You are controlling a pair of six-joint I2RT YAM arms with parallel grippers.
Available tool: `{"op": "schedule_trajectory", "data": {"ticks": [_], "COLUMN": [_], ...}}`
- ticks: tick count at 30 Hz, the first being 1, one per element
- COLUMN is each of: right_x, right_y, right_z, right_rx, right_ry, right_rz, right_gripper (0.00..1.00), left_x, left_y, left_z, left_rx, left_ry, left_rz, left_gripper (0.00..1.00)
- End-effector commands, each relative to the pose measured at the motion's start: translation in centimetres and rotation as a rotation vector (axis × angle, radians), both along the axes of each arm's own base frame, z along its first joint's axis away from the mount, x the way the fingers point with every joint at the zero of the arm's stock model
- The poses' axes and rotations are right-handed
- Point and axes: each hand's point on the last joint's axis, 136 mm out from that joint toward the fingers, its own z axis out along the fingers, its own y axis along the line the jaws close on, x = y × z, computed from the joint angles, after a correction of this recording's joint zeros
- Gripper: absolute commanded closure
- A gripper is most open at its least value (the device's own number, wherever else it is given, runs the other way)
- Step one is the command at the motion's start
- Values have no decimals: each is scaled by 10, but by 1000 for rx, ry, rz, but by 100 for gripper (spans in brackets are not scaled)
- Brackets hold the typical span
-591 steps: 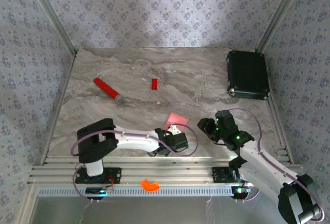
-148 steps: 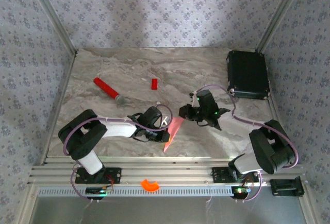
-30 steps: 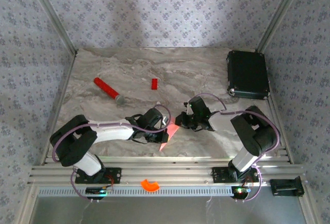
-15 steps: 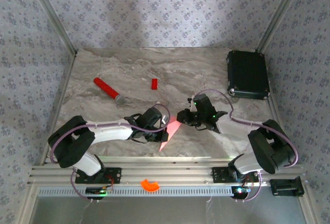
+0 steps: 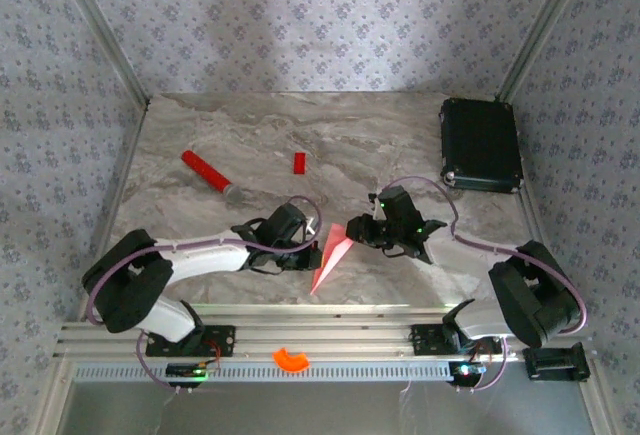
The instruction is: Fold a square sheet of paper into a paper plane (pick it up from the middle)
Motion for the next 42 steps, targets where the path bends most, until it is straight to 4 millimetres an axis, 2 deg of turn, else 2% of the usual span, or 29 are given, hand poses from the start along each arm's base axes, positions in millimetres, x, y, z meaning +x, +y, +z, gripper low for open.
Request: {"op": "schedule_trajectory", "data": {"ticks": [1, 7, 11, 24, 32, 38, 42], "right_x": [-2, -3, -5, -7, -11, -15, -17], "right_y": [-3, -3, -2, 1, 0, 1, -1], "right_z": [0, 1, 0, 0, -4, -6, -6], "right_rx": [-9, -9, -9, -14, -24, -24, -27], "right_ry": [3, 0, 1, 7, 24, 35, 32], "right_rz": [-14, -18, -20, -15, -19, -19, -24], "right_gripper": [73, 71, 71, 69, 69, 68, 66], "left_x": [6, 9, 10, 25, 31, 33, 36], "left_y": [1, 2, -4, -15, -9, -7, -10], "left_z": [9, 13, 15, 31, 27, 14, 14], "left_rx": [-42, -99, -160, -307, -316, -287, -267], "left_ry": [-15, 7, 35, 78, 107, 129, 115], "left_rz": [31, 55, 57, 97, 112, 118, 88], "left_gripper": [93, 88, 81, 70, 59, 58, 58]}}
